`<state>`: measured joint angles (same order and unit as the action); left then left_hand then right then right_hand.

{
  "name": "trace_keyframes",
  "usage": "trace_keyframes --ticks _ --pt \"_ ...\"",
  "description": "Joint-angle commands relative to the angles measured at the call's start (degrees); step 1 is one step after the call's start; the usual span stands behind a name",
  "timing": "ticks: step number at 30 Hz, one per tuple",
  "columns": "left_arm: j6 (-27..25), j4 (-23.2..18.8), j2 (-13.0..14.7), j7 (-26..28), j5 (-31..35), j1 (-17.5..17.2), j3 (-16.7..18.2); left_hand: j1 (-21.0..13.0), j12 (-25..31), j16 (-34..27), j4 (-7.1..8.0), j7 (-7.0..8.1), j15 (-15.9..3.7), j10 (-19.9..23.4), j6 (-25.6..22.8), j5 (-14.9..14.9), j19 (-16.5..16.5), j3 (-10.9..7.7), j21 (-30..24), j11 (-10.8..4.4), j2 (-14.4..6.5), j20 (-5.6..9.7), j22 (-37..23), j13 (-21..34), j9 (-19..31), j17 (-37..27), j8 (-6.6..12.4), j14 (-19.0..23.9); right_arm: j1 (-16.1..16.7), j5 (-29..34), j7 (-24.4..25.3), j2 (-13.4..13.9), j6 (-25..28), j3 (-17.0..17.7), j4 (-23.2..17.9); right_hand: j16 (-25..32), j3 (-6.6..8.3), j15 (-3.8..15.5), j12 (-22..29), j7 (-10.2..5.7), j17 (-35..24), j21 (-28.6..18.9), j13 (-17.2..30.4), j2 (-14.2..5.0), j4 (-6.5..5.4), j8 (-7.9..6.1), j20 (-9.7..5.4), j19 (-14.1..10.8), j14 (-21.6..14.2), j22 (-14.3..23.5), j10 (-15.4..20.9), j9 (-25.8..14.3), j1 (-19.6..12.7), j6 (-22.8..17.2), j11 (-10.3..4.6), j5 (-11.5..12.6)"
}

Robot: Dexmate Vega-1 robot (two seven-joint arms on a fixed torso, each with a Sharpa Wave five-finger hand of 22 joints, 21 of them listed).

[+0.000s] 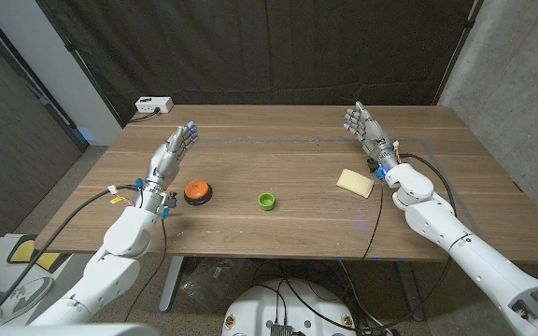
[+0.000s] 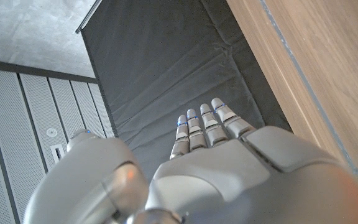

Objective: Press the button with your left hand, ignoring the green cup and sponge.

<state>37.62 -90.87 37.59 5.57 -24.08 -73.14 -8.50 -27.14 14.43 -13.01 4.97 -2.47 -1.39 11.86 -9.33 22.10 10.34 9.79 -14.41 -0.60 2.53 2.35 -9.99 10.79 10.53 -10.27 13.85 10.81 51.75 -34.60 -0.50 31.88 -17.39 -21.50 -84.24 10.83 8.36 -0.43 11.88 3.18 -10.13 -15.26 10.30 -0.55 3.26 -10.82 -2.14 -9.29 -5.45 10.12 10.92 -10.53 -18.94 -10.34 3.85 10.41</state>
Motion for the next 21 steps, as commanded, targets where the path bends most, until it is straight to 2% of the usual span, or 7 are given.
trace_keyframes --ticks 1,7,10,13,17,21 --pt "-3.7 -6.0 0.4 12.2 15.5 -7.2 6.3 -0.6 0.1 0.2 -0.05 0.10 -0.18 0.9 -1.2 0.4 1.0 0.56 0.0 -0.41 0.0 0.65 -0.2 0.2 0.3 -0.2 0.50 1.1 3.0 0.6 3.3 0.3 1.8 -0.4 -4.5 0.2 0.33 -0.22 0.4 0.14 -0.1 0.1 0.2 0.03 0.28 -0.33 -1.97 -0.8 -0.6 0.2 0.6 -0.2 -0.4 -0.5 0.09 0.2" --pt "-4.9 -5.9 0.2 15.4 22.0 -7.7 7.5 -1.0 0.2 0.1 -0.16 0.56 -0.71 1.8 -2.1 0.6 1.8 0.74 -0.1 -0.71 -0.1 0.89 -0.2 0.2 0.3 -0.2 0.61 2.0 5.0 2.2 6.2 0.7 2.3 -0.5 -7.3 0.2 0.30 -0.27 0.4 0.25 -0.2 0.2 0.2 -0.02 0.30 -0.45 -1.92 -0.8 -0.6 0.2 0.6 -0.2 -0.4 -0.8 0.04 0.2" --pt "-4.7 -5.7 0.2 16.4 23.8 -8.1 8.1 -1.2 0.2 0.2 -0.21 0.63 -0.86 2.1 -2.3 0.7 2.1 0.80 -0.1 -1.07 -0.1 0.96 -0.2 0.3 0.3 -0.2 0.57 2.2 5.9 3.3 7.6 0.8 2.4 -0.6 -8.5 0.1 0.86 -0.39 0.4 0.05 -0.1 0.5 0.2 -1.15 0.50 -1.34 -1.82 -1.0 -0.7 0.2 0.7 -0.3 -1.0 -3.2 0.13 0.3" --pt "-5.4 -6.1 -0.1 18.7 27.3 -9.0 9.1 -1.3 0.2 0.2 -0.26 0.88 -0.94 2.3 -2.6 0.8 2.1 0.85 0.0 -1.22 -0.1 0.96 -0.2 0.3 0.3 -0.2 0.60 2.4 6.7 4.1 8.8 0.8 2.5 -0.6 -9.4 0.1 0.99 -0.44 0.4 -0.06 -0.1 0.6 0.2 -1.35 0.60 -1.41 -1.78 -1.0 -0.8 0.2 0.8 -0.4 -1.2 -3.5 0.22 0.3" --pt "-7.5 -7.2 0.0 21.1 31.5 -10.4 10.5 -1.5 0.1 0.3 -0.32 0.97 -1.05 2.6 -3.2 1.0 2.4 0.92 0.0 -1.34 -0.2 1.03 -0.2 0.3 0.3 -0.2 0.68 2.7 7.4 4.9 9.5 1.0 2.3 -0.6 -10.2 0.1 0.95 -0.47 0.3 -0.06 -0.1 0.7 0.2 -1.27 0.72 -0.97 -1.73 -1.1 -0.9 0.2 0.7 -0.4 -1.3 -2.5 0.17 0.2" --pt "-11.7 -9.8 0.5 23.8 37.4 -12.5 12.0 -1.8 0.2 0.3 -0.38 1.12 -1.09 3.1 -3.6 1.2 2.7 0.94 0.0 -1.43 -0.3 1.03 -0.2 0.3 0.3 -0.2 0.73 2.9 7.5 5.2 9.4 1.3 2.4 -0.5 -10.7 0.1 0.81 -0.40 0.3 0.08 -0.1 0.8 0.2 -1.12 0.71 -0.76 -1.72 -1.1 -1.0 0.2 0.7 -0.4 -1.1 -2.1 0.08 0.1"
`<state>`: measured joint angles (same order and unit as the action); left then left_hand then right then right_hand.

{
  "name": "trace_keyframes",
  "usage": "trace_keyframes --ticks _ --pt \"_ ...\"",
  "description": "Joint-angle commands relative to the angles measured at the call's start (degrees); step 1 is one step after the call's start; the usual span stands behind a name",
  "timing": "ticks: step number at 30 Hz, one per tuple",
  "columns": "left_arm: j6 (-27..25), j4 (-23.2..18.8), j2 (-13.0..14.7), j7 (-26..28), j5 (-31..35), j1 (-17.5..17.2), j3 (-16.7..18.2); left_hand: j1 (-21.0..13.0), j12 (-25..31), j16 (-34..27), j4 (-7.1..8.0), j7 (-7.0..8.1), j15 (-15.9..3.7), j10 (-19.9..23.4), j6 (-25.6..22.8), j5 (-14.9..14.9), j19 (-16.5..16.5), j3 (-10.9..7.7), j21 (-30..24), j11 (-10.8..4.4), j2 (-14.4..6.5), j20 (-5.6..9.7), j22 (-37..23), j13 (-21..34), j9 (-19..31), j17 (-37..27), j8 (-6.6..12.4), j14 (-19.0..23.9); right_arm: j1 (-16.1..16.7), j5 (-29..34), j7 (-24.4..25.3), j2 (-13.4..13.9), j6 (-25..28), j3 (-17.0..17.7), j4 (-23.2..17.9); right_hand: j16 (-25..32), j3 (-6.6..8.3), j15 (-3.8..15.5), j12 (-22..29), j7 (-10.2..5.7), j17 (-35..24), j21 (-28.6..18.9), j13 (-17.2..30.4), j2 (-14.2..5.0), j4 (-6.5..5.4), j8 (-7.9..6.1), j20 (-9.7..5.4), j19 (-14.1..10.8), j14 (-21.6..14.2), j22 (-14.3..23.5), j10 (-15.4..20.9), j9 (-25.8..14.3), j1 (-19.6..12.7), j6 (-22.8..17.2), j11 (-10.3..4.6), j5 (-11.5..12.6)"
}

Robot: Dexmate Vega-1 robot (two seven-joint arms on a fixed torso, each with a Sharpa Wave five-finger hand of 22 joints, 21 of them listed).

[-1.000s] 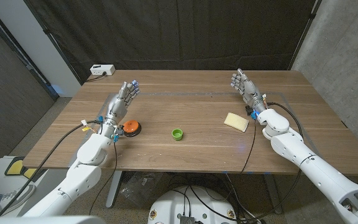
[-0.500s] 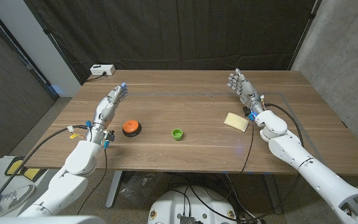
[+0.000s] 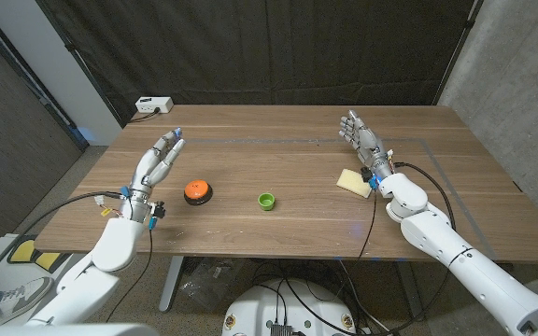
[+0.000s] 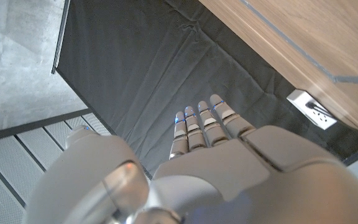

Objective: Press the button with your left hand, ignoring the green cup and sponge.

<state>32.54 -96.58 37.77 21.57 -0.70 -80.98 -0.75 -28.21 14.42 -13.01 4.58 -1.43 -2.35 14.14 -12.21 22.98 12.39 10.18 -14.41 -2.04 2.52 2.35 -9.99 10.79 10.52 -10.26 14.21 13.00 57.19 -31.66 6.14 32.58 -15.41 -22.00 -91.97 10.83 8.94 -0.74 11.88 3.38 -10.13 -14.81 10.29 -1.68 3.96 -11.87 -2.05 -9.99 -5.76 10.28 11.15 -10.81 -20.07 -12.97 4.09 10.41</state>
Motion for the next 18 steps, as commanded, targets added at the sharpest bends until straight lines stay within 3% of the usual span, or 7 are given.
trace_keyframes --ticks 1,10,18 --pt "-7.6 -4.8 0.5 8.2 15.1 -5.1 4.5 -0.7 0.2 0.3 -0.01 0.08 -0.14 0.9 -0.7 0.3 0.7 0.55 0.0 0.02 -0.3 1.06 -0.2 0.3 0.3 -0.2 0.36 0.8 1.9 2.3 2.5 0.8 0.4 0.0 -3.0 0.1 0.20 -0.08 0.3 -0.10 -0.1 0.4 0.2 0.04 0.01 0.31 -1.80 -0.4 -0.6 0.1 0.4 -0.1 0.1 0.5 -0.17 0.1" --pt "-14.2 -9.0 1.4 10.1 20.3 -8.5 6.1 -1.1 0.1 0.4 -0.11 0.21 -0.26 1.3 -1.2 0.6 1.1 0.60 0.1 -0.26 -0.5 1.11 -0.2 0.3 0.3 -0.2 0.32 1.2 0.7 2.4 1.5 0.4 0.7 -0.6 -2.7 0.1 -0.14 0.01 0.4 -0.14 -0.2 0.4 0.2 0.29 -0.15 0.38 -1.81 -0.7 -0.9 0.1 0.7 -0.1 0.6 0.5 -0.25 0.0" --pt "-22.1 -12.0 2.5 12.7 28.0 -9.5 5.5 -1.6 0.2 0.3 -0.18 0.43 -0.51 2.2 -2.2 1.0 1.9 0.58 0.0 -0.51 -0.9 1.17 -0.2 0.3 0.3 -0.2 0.45 2.3 0.1 2.7 1.6 -0.2 1.2 -1.3 -2.5 0.1 -0.33 -0.02 0.4 -0.12 -0.3 0.6 0.2 0.44 -0.21 0.41 -1.76 -0.8 -1.0 0.1 0.8 -0.1 0.9 0.5 -0.20 0.0"
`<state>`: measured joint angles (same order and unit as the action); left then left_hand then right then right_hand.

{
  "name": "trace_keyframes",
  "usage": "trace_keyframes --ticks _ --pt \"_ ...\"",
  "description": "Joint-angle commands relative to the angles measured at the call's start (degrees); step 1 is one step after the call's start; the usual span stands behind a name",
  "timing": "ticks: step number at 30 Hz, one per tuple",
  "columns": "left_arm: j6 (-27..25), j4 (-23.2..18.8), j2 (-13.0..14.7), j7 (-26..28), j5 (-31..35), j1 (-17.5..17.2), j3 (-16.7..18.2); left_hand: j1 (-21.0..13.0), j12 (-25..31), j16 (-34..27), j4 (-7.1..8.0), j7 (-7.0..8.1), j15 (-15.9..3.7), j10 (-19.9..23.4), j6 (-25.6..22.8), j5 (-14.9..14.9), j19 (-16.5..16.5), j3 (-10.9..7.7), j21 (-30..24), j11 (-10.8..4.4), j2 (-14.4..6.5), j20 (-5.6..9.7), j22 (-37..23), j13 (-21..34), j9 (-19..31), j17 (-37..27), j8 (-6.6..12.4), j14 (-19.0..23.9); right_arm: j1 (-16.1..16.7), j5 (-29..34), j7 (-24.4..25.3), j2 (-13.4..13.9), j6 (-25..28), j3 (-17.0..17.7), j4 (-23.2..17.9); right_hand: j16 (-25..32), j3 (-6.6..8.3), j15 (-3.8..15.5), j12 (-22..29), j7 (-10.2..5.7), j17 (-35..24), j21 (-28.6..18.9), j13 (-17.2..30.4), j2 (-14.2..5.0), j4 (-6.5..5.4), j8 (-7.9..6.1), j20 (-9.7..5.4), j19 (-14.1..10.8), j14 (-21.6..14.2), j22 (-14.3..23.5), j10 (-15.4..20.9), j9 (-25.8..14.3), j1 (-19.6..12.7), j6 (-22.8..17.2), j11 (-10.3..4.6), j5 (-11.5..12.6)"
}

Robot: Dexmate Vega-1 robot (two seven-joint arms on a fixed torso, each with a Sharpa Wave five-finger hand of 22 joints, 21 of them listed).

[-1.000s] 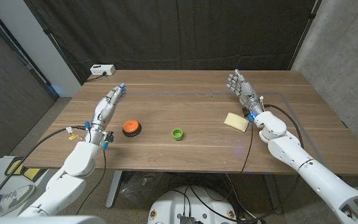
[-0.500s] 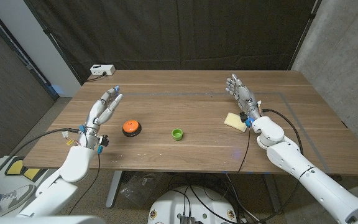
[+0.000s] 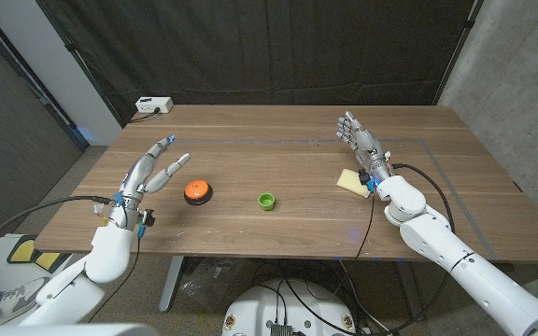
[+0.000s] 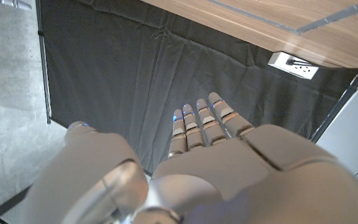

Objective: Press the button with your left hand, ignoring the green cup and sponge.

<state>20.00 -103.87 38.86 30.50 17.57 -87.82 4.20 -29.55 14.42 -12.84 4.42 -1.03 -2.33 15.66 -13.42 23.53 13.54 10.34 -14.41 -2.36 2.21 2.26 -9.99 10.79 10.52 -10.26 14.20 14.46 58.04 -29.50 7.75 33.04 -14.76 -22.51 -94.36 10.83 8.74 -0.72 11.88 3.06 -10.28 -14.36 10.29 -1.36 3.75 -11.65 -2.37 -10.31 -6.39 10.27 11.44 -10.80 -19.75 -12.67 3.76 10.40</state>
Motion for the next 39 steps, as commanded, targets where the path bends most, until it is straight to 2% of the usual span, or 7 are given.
trace_keyframes --ticks 1,16,17,23,28,29,39 --pt "-10.5 -5.1 1.7 3.9 10.5 -2.8 0.5 -0.4 0.2 0.1 -0.03 0.13 -0.65 0.9 -1.3 0.5 0.9 0.41 0.0 -0.28 -0.7 1.33 -0.2 0.3 0.3 -0.2 0.51 0.9 -0.7 0.5 0.0 -0.7 0.6 -0.8 -0.1 0.1 -0.14 -0.05 0.4 0.16 -0.1 0.1 0.2 0.13 -0.01 0.19 -1.43 -0.5 -0.3 0.1 0.5 -0.1 0.6 0.2 0.12 0.0" --pt "-25.5 -13.3 6.0 0.0 17.5 -5.7 -1.9 -1.3 0.2 0.2 -0.09 0.26 -0.85 3.0 -4.4 1.2 1.6 0.57 0.4 -0.40 -1.5 1.04 -0.3 0.3 0.3 -0.2 1.02 2.4 -0.6 0.2 0.4 -0.7 1.4 -0.7 -0.6 0.0 -0.31 -0.12 0.3 0.23 -0.1 0.4 0.2 0.29 0.09 0.28 -1.38 -0.6 -0.4 0.1 0.6 -0.1 0.7 0.2 0.12 0.0" --pt "-26.6 -13.9 6.1 0.0 18.4 -5.9 -2.3 -1.4 0.2 0.2 -0.07 0.24 -0.94 3.5 -4.6 1.3 1.7 0.61 0.5 -1.20 -1.7 1.04 -0.3 0.3 0.3 -0.2 0.94 2.8 -0.5 0.3 0.6 -0.7 1.3 -0.7 -0.7 0.0 -0.31 -0.15 0.3 0.24 -0.1 0.4 0.2 0.29 0.10 0.29 -1.36 -0.6 -0.4 0.1 0.5 -0.1 0.7 0.2 0.12 0.0" --pt "-32.6 -16.6 7.4 0.1 23.0 -7.7 -3.4 -1.8 0.8 -0.2 0.20 1.28 -1.96 8.5 -10.9 1.6 3.2 1.42 0.7 -1.92 -2.3 1.20 -0.4 0.2 0.2 -0.2 2.20 6.7 -0.4 -0.1 0.9 -0.7 2.1 -0.5 -0.8 0.0 -0.33 -0.16 0.3 0.22 0.0 0.5 0.2 0.28 0.15 0.30 -1.33 -0.6 -0.4 0.1 0.6 0.0 0.7 0.2 0.24 0.0" --pt "-34.8 -17.9 8.5 -0.5 24.0 -8.8 -3.1 -2.1 1.0 -0.1 0.32 1.44 -2.49 11.9 -15.3 1.7 5.0 2.12 0.5 -2.26 -2.5 1.63 -0.4 0.1 0.2 -0.1 3.00 8.7 -0.6 -0.6 1.0 -0.9 2.8 -0.6 -0.7 0.0 -0.29 -0.22 0.3 0.24 0.0 0.6 0.2 0.20 0.23 0.30 -1.29 -0.6 -0.4 0.1 0.7 0.0 0.6 0.1 0.32 0.1" --pt "-35.1 -18.1 8.7 -0.6 24.1 -8.9 -3.1 -2.2 1.0 0.0 0.42 1.79 -2.75 13.1 -17.7 1.7 5.5 2.43 0.6 -1.33 -2.6 1.67 -0.4 0.1 0.2 -0.1 3.44 9.4 -0.6 -0.5 0.9 -0.8 2.6 -0.7 -0.5 0.0 -0.28 -0.22 0.3 0.23 0.0 0.6 0.2 0.20 0.25 0.28 -1.29 -0.6 -0.4 0.1 0.7 0.0 0.6 0.1 0.37 0.1" --pt "-37.0 -18.3 10.9 -3.0 24.2 -9.1 -4.6 -2.4 1.1 -0.4 0.54 1.95 -3.24 15.6 -19.9 1.7 7.7 2.99 0.2 -1.36 -2.8 1.94 -0.4 0.1 0.1 -0.1 3.45 12.1 -0.3 -0.1 1.7 -0.7 2.9 -0.6 -0.9 -0.1 -0.31 -0.26 0.3 0.20 0.0 0.8 0.2 0.22 0.35 0.30 -1.22 -0.6 -0.4 0.1 0.8 0.0 0.6 0.1 0.24 0.1"
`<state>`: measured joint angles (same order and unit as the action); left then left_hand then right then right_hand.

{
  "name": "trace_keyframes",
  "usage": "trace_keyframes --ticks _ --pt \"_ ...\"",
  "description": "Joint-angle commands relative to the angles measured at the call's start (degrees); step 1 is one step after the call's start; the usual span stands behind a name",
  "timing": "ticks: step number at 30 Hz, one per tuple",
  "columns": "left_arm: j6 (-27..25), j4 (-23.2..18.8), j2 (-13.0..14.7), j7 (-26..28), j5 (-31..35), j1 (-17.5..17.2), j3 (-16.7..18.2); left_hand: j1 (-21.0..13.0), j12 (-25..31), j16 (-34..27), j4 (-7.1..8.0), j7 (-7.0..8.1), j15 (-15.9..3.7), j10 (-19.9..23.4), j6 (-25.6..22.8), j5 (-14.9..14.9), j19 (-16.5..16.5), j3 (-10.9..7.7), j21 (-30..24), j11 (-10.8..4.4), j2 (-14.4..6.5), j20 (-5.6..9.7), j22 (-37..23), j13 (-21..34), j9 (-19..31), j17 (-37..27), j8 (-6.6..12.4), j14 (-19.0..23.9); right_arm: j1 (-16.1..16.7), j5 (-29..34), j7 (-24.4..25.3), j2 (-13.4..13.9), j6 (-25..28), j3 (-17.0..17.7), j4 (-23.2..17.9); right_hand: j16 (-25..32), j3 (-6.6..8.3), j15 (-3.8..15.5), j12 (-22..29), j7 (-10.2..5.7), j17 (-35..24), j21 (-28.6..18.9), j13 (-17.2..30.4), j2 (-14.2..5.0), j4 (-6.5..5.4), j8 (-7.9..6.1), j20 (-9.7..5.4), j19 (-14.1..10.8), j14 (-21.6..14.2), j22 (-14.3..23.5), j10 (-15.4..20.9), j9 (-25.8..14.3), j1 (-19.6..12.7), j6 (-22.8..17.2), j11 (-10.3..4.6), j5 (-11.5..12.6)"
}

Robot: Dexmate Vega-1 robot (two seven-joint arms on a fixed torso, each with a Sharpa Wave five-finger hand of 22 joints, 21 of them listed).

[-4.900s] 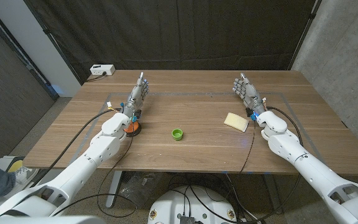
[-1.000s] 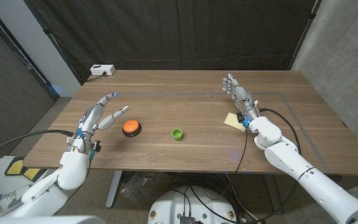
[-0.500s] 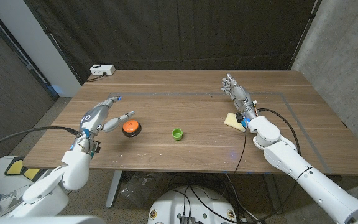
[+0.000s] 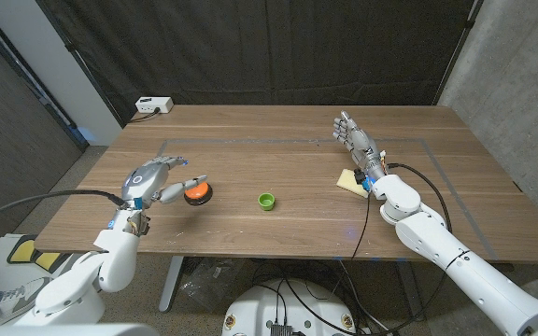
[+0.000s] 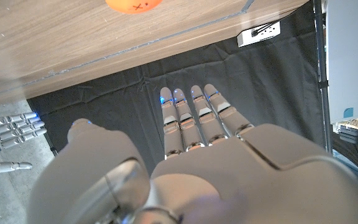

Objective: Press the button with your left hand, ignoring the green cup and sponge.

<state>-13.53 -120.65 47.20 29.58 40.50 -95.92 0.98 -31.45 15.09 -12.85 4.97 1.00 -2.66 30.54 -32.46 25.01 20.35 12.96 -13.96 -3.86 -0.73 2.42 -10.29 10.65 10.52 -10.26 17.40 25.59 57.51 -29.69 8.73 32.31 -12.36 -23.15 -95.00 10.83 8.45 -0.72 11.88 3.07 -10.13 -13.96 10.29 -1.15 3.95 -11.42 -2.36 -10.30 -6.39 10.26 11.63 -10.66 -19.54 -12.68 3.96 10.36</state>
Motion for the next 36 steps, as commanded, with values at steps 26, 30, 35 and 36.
trace_keyframes --ticks 26,30,35,36 --pt "-3.9 -0.5 5.2 -4.8 -3.8 0.6 -4.4 -1.6 -0.5 0.0 0.03 -0.13 -3.27 3.2 -3.4 0.1 7.1 1.33 -1.6 -0.05 -0.5 -0.09 -0.1 0.3 0.2 -0.3 -0.53 4.1 -1.3 0.0 -0.2 -0.7 1.1 -1.0 0.9 -0.2 0.07 -0.39 0.2 0.07 -0.1 0.7 0.2 -0.15 0.48 0.14 -0.99 -0.7 -0.5 0.2 0.5 -0.2 0.0 0.1 0.20 0.2" --pt "-4.5 0.1 5.5 -4.9 -4.3 1.5 -5.6 -1.8 -0.6 0.1 0.01 -0.16 -3.20 3.3 -3.5 0.1 7.1 1.34 -1.5 0.06 -0.6 -0.13 -0.1 0.3 0.2 -0.3 -0.60 4.0 -1.1 0.0 0.0 -0.5 1.0 -0.9 0.6 -0.2 0.08 -0.39 0.2 0.07 -0.1 0.7 0.2 -0.17 0.54 0.15 -0.97 -0.7 -0.5 0.2 0.5 -0.2 0.0 0.1 0.21 0.2" --pt "-5.3 0.1 6.3 -4.8 -4.2 2.3 -6.9 -2.0 -0.6 0.0 -0.01 -0.10 -3.12 3.6 -3.7 0.1 7.4 1.35 -1.5 0.05 -0.8 -0.06 -0.2 0.3 0.2 -0.3 -0.67 4.4 -1.0 -0.1 0.1 -0.3 1.4 -0.7 0.2 -0.2 0.13 -0.47 0.2 0.07 -0.1 0.8 0.2 -0.23 0.64 0.16 -0.97 -0.7 -0.5 0.2 0.5 -0.2 -0.2 0.1 0.26 0.2" --pt "-5.6 0.2 6.5 -4.8 -4.2 2.5 -7.2 -2.0 -0.6 0.0 -0.01 0.00 -3.13 3.6 -3.8 0.1 7.4 1.35 -1.5 0.05 -0.8 -0.05 -0.2 0.3 0.2 -0.3 -0.66 4.4 -1.0 -0.1 0.1 -0.2 1.4 -0.8 0.2 -0.2 0.13 -0.46 0.2 0.06 -0.1 0.8 0.2 -0.23 0.65 0.15 -0.96 -0.8 -0.5 0.2 0.5 -0.2 -0.2 0.1 0.25 0.2"
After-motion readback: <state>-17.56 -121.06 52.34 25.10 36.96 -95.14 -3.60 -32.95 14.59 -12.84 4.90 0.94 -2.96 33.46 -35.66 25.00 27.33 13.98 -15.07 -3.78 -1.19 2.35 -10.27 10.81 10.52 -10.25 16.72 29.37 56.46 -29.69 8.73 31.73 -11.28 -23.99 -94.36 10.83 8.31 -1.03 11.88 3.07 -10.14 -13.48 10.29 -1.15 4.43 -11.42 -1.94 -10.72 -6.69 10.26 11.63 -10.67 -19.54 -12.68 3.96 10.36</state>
